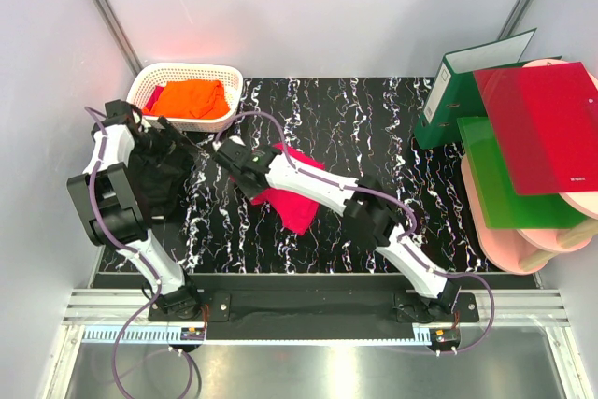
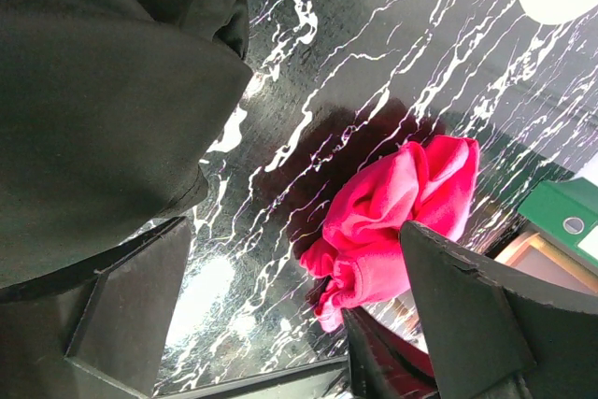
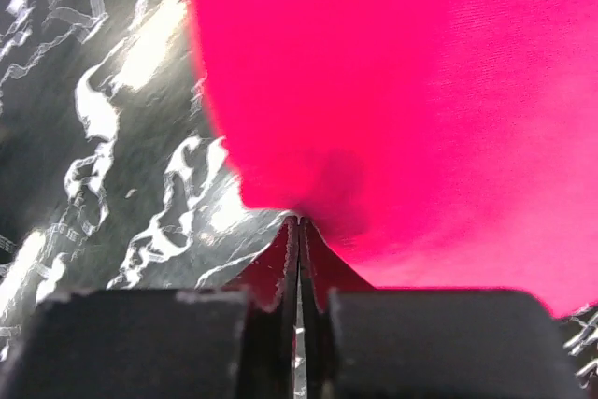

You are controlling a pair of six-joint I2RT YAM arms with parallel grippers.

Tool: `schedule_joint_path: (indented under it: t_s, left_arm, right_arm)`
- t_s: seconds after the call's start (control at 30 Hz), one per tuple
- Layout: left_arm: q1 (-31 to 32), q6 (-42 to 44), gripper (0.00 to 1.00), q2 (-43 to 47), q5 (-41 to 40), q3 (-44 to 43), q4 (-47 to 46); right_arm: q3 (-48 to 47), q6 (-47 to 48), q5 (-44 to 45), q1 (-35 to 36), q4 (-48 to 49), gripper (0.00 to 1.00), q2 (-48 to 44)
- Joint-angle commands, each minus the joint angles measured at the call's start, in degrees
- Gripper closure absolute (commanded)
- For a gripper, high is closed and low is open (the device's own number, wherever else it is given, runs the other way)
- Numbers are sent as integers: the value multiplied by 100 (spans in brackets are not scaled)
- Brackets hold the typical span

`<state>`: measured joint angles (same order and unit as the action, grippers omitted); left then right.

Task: Fold and stack the t-shirts
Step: Flatten out the tshirt

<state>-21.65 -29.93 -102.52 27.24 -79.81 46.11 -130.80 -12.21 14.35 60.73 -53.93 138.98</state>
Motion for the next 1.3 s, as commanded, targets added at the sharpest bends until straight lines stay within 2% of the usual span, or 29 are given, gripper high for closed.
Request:
schedule_joint_path:
  t_s: [0.0, 0.2, 0.27, 0.3, 0.33, 0.37, 0.43, 0.53, 0.83, 1.07, 1.27]
  left_arm:
    - [29, 84, 2, 127, 167, 88, -137]
    - [29, 93, 2, 127, 176, 106, -137]
    - [29, 110, 2, 109, 176, 115, -128]
    - [29, 110, 2, 109, 176, 124, -137]
    - [38, 128, 2, 101, 176, 124, -137]
    - [38, 128, 2, 92, 176, 132, -137]
    - [56, 146, 2, 57, 176, 141, -146]
    - [64, 172, 2, 22, 176, 159, -137]
    - [91, 181, 2, -84, 185, 133, -137]
    - [179, 137, 2, -189, 176, 88, -155]
    - [249, 110, 2, -224, 167, 80, -190]
  right_arm:
    - [-332, -256, 700, -149, -65, 100, 86]
    - [-262, -230, 947, -184, -100, 100, -72]
    - [-235, -107, 773, -193, -100, 100, -125]
    - [-200, -28, 406, -193, -91, 98, -151]
    - [-156, 68, 202, -193, -65, 76, -221]
    - [-121, 95, 35, -184, -30, 59, -265]
    - [46, 157, -256, -158, -3, 35, -432]
    - [160, 210, -424, -114, 40, 29, -582]
    - [-208, 105, -73, -88, -38, 30, -362]
    - [-77, 201, 182, -88, -38, 30, -635]
    - [-33, 140, 682, -175, -21, 29, -302]
